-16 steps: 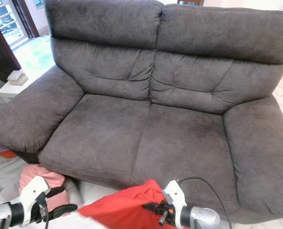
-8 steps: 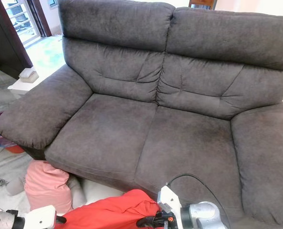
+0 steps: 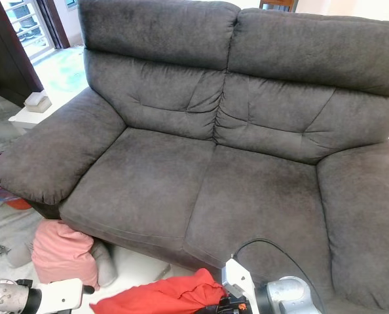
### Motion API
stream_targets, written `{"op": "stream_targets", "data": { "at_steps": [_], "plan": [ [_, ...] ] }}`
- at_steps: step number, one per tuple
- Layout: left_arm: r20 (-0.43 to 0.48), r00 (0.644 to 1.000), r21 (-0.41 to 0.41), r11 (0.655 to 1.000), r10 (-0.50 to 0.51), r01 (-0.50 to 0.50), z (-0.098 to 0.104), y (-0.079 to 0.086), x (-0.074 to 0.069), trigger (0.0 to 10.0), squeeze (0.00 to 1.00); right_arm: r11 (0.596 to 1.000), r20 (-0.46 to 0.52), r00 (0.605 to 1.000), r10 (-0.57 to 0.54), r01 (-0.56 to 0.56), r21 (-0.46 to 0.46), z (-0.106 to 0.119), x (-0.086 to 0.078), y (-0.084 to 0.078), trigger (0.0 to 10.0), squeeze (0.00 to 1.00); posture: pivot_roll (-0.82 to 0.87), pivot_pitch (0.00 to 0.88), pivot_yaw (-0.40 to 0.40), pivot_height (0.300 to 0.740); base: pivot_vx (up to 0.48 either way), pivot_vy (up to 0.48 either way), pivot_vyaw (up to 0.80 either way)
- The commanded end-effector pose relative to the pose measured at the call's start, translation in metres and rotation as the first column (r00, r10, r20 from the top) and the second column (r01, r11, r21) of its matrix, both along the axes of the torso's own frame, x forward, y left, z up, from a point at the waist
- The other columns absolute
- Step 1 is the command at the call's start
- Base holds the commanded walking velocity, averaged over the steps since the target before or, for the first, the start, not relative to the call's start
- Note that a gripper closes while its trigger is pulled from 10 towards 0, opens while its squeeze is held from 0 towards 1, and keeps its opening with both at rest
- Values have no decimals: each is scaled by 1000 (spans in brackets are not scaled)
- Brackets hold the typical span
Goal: Move the pillow to the sofa from floor
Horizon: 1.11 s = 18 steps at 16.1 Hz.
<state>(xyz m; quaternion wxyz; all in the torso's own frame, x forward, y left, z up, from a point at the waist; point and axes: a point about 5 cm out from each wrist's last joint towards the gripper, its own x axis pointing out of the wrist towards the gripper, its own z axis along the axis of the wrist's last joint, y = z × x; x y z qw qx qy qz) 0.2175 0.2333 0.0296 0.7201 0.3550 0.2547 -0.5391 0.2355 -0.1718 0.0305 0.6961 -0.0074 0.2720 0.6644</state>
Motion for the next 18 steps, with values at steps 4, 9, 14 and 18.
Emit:
{"op": "stream_targets", "data": {
  "at_steps": [4, 9, 14, 18],
  "plan": [
    [-1, 999, 26, 999, -46, 46, -13, -2, -4, 10000, 0, 992, 52, 995, 82, -86, 88, 21, -1, 14, 10000, 0, 104, 137, 2, 740, 0, 0, 0],
    [74, 996, 63, 997, -49, 44, -13, 1, 4, 10000, 0, 985, 62, 989, 134, -140, 105, 32, -5, 14, 10000, 0, 101, 138, 1, 740, 0, 0, 0],
    [31, 999, 47, 999, -28, 26, -27, -4, -1, 10000, 0, 976, 93, 985, 149, -161, 148, 51, -4, 19, 10000, 0, 87, 140, -3, 740, 0, 0, 0],
    [19, 1000, 71, 997, -21, 20, -35, -2, -4, 10000, 0, 974, 100, 983, 156, -170, 151, 58, -5, 18, 10000, 0, 80, 142, -6, 740, 0, 0, 0]
  ]
}}
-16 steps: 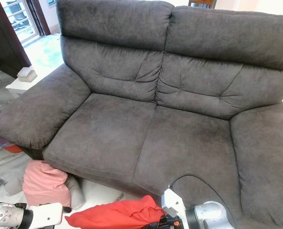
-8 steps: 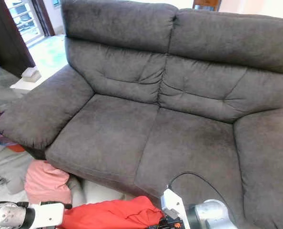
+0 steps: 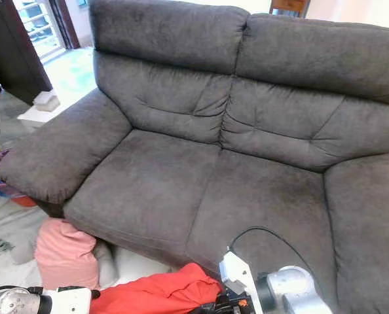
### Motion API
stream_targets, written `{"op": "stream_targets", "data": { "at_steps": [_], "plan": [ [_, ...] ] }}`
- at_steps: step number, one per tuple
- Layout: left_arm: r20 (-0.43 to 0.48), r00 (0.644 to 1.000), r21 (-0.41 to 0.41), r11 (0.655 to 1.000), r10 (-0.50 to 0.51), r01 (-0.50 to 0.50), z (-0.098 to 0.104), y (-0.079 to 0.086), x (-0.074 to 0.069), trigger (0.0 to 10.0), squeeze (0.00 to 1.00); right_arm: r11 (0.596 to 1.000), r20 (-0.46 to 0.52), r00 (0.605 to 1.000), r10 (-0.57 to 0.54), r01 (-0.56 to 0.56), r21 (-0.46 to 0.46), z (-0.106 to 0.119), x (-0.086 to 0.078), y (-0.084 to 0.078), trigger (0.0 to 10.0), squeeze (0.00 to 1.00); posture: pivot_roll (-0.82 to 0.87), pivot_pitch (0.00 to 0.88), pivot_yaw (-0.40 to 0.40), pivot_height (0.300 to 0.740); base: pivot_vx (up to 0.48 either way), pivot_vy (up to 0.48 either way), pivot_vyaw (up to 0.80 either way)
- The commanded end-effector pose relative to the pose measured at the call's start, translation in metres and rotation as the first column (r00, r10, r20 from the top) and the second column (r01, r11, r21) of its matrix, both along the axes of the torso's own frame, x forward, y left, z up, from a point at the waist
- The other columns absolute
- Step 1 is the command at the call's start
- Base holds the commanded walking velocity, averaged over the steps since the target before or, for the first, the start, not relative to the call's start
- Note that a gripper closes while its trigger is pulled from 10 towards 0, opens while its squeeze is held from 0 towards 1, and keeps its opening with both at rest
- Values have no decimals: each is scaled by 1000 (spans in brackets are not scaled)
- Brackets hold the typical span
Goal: Move the pillow to the sofa from floor
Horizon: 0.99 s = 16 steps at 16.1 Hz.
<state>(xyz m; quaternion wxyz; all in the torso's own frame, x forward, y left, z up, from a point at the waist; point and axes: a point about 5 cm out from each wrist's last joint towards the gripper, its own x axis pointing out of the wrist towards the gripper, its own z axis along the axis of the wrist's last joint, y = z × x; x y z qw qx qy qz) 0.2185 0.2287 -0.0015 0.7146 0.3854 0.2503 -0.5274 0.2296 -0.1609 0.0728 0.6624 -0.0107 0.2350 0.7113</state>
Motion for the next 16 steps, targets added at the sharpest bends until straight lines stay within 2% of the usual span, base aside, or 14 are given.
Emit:
{"op": "stream_targets", "data": {
  "at_steps": [1, 3, 4, 11, 16],
  "plan": [
    [-22, 1000, 29, 1000, -13, 13, -5, 3, -5, 10000, 0, 994, 49, 997, 52, -56, 90, 17, 0, 7, 10000, 0, 78, 142, -7, 740, 0, 0, 0],
    [12, 1000, 38, 999, 11, -12, -5, 3, -1, 10000, 0, 994, 50, 997, 50, -55, 91, 19, -1, 6, 10000, 0, 77, 144, -9, 740, 0, 0, 0],
    [48, 998, 50, 998, 26, -29, -5, 4, 2, 0, 0, 995, 47, 998, 48, -52, 90, 19, -1, 6, 10000, 0, 77, 143, -9, 740, 0, 0, 0],
    [114, 993, -1, 999, 32, -32, 0, -3, 11, 0, 0, 995, 38, 999, 33, -36, 88, 17, -2, 7, 10000, 0, 80, 140, -9, 740, 0, 0, 0],
    [98, 995, -4, 1000, 16, -16, 0, -2, 9, 0, 0, 997, 29, 999, 29, -31, 74, 12, -4, 7, 10000, 0, 83, 141, -10, 740, 0, 0, 0]
  ]
}}
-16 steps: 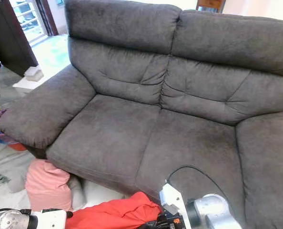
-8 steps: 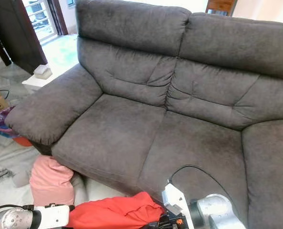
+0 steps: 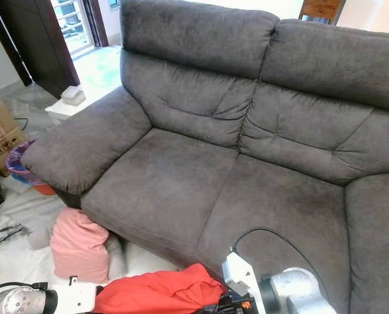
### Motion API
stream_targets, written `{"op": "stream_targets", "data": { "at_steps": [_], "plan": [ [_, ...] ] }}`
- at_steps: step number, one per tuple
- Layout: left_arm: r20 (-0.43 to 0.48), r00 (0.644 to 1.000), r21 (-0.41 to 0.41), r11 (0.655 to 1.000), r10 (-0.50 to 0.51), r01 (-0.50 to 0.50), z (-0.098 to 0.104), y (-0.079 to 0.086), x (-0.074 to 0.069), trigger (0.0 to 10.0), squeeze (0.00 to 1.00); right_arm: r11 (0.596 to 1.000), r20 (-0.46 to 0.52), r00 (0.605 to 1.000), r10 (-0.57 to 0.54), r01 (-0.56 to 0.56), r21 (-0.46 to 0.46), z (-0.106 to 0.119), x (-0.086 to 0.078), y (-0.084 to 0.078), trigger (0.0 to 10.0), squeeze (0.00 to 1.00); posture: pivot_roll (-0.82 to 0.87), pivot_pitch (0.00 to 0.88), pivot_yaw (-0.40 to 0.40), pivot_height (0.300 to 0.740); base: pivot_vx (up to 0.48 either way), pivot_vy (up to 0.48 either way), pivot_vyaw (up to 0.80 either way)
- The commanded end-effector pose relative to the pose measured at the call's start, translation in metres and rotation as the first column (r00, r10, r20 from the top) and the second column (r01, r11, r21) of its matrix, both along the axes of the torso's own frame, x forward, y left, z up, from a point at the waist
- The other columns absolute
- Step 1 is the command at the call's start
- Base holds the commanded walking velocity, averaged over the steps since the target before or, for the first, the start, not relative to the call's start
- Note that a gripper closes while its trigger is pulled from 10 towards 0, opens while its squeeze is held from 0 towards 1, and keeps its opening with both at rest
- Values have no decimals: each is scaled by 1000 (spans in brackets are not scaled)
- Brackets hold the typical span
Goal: Move the pillow to the sofa from floor
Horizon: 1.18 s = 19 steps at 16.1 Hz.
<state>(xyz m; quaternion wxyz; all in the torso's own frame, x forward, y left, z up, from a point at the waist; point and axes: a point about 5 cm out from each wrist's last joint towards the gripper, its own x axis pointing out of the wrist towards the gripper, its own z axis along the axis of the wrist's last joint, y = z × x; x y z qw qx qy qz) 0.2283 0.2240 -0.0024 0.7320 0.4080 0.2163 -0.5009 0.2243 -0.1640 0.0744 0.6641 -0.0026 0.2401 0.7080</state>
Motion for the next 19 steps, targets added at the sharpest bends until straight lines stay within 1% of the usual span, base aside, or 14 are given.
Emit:
{"op": "stream_targets", "data": {
  "at_steps": [1, 6, 11, 15, 19],
  "plan": [
    [-3, 1000, -1, 1000, 0, 0, 1, 4, -1, 0, 0, 996, 46, 998, 40, -43, 73, 10, 1, 11, 10000, 0, 84, 140, -10, 740, 0, 0, 0],
    [0, 1000, -3, 1000, -15, 15, 3, 2, 2, 0, 0, 997, 41, 999, 36, -38, 72, 8, 1, 13, 10000, 0, 86, 139, -9, 740, 0, 0, 0],
    [-16, 1000, -5, 1000, -4, 4, 3, 4, 1, 0, 0, 997, 41, 999, 28, -30, 66, 5, 0, 14, 10000, 0, 84, 130, -6, 740, 0, 0, 0],
    [-16, 1000, -25, 1000, -1, 1, 4, 3, 0, 0, 0, 999, 37, 999, 16, -17, 49, -1, -2, 14, 10000, 0, 86, 123, -7, 740, 0, 0, 0],
    [-8, 1000, -52, 999, -11, 11, 5, -3, 2, 0, 0, 999, 35, 999, 8, -9, 46, -4, -3, 16, 10000, 0, 84, 120, -6, 740, 0, 0, 0]
  ]
}}
